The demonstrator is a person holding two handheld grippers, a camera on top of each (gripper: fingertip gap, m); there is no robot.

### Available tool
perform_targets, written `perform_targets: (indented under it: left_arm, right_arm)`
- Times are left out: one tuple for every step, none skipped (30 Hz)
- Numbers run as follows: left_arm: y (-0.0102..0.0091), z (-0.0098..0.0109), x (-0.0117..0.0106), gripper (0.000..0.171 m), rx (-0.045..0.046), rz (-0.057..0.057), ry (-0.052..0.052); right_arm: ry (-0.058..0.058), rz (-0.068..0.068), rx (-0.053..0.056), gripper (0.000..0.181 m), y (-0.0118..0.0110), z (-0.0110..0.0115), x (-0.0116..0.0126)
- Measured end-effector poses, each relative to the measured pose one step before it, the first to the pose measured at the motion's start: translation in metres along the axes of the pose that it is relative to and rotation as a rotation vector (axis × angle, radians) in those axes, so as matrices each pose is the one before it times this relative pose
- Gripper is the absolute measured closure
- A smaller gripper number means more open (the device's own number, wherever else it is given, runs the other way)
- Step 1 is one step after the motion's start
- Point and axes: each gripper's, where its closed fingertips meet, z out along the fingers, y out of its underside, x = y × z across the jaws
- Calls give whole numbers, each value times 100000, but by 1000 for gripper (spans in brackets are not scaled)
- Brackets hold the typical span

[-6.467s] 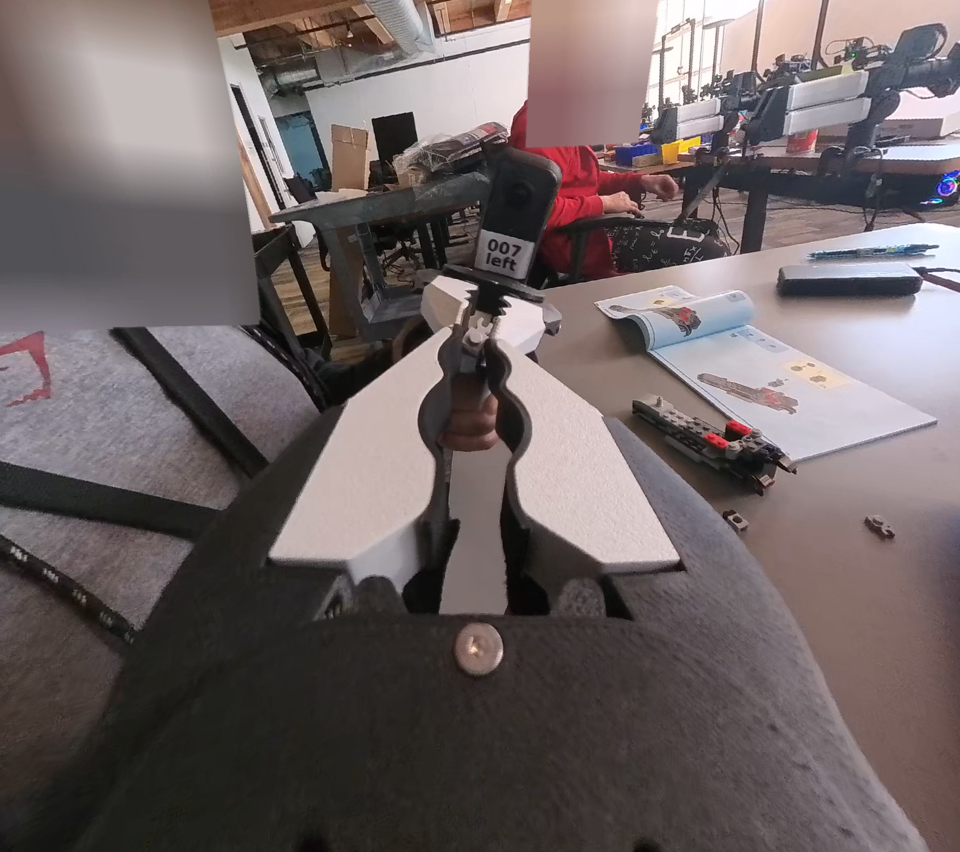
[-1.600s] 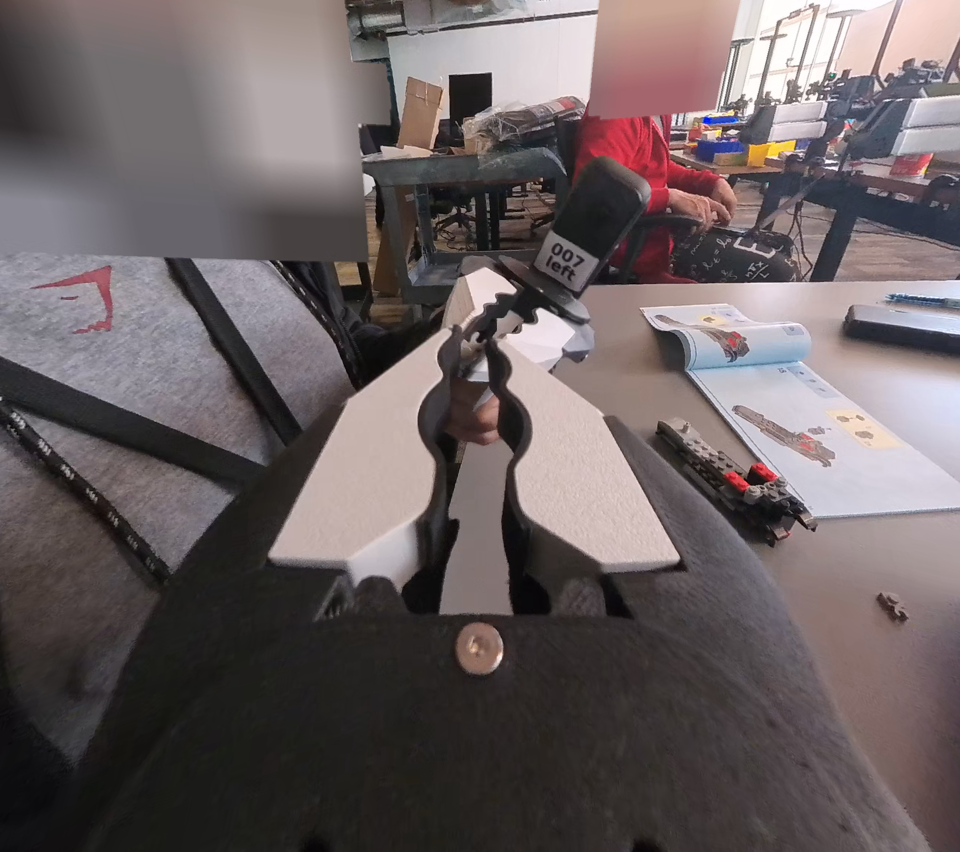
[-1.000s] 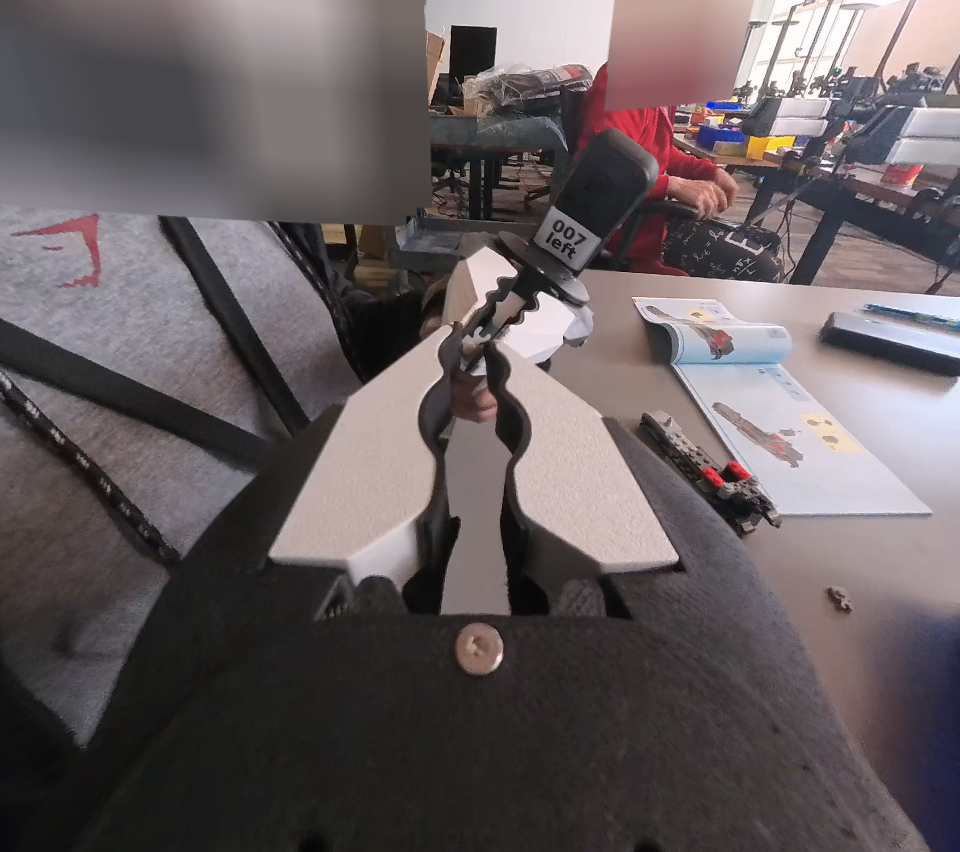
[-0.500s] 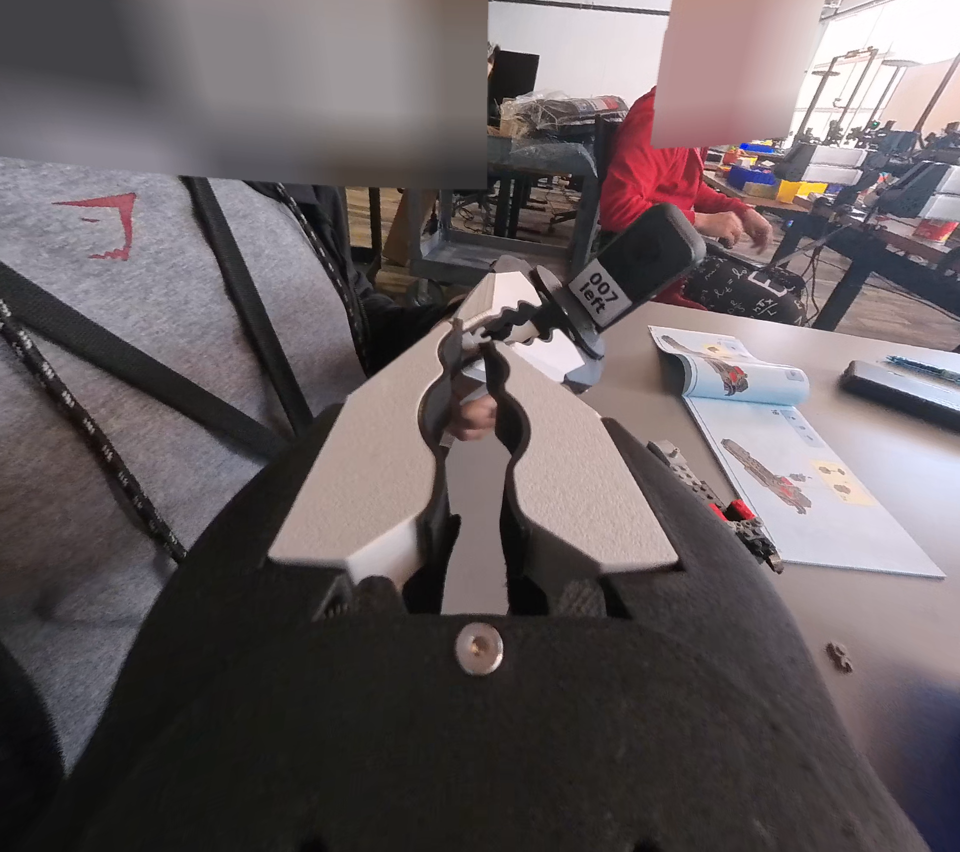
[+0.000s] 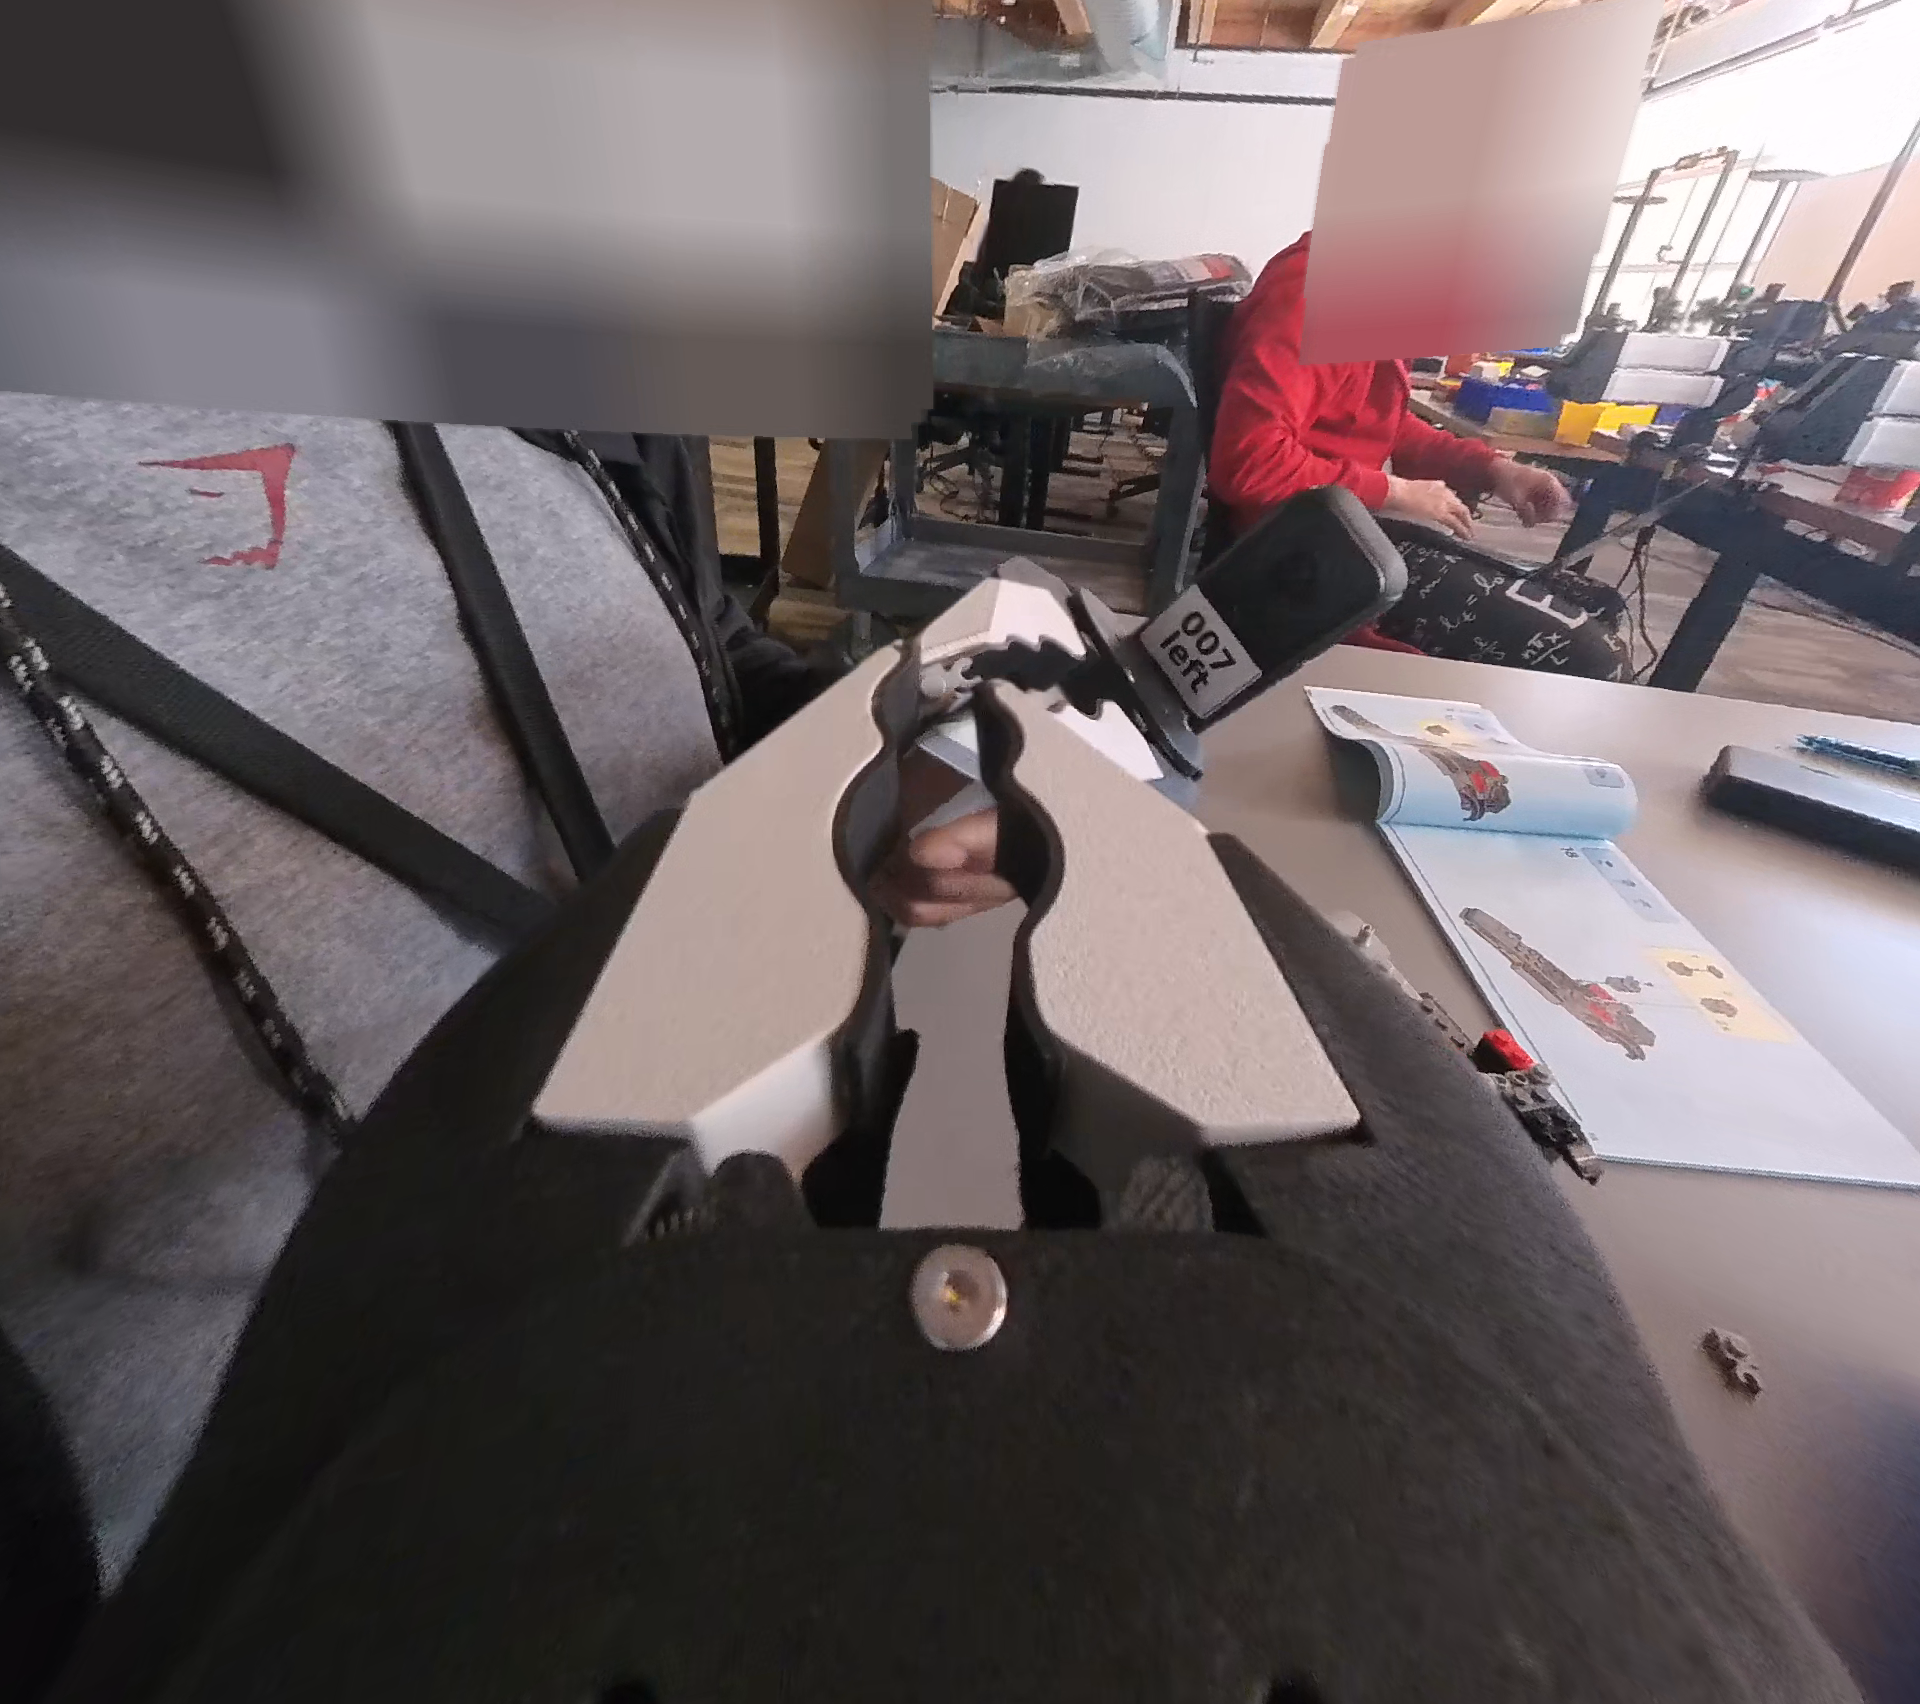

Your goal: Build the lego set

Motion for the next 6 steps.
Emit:
perform_targets:
  left_arm:
    - [-51,-8,114,163,905,-1375,1663]
    - [-205,-47,235,163,1970,-1419,2591]
    - [-189,-64,251,163,1757,-1567,2563]
    - [-124,-67,99,163,1056,-1031,1135]
    - [-87,-64,41,163,689,-263,402]
    - [-47,-35,77,163,382,-354,556]
  right_arm:
    - [705,829,1896,168,-184,-35,54]
    - [450,916,1940,167,-206,-93,54]
    - [327,915,1570,166,-169,-130,66]
    - [778,580,1090,165,-114,-141,130]
    - [1009,-72,595,165,-54,-131,130]
    - [974,-857,462,166,-66,-101,67]
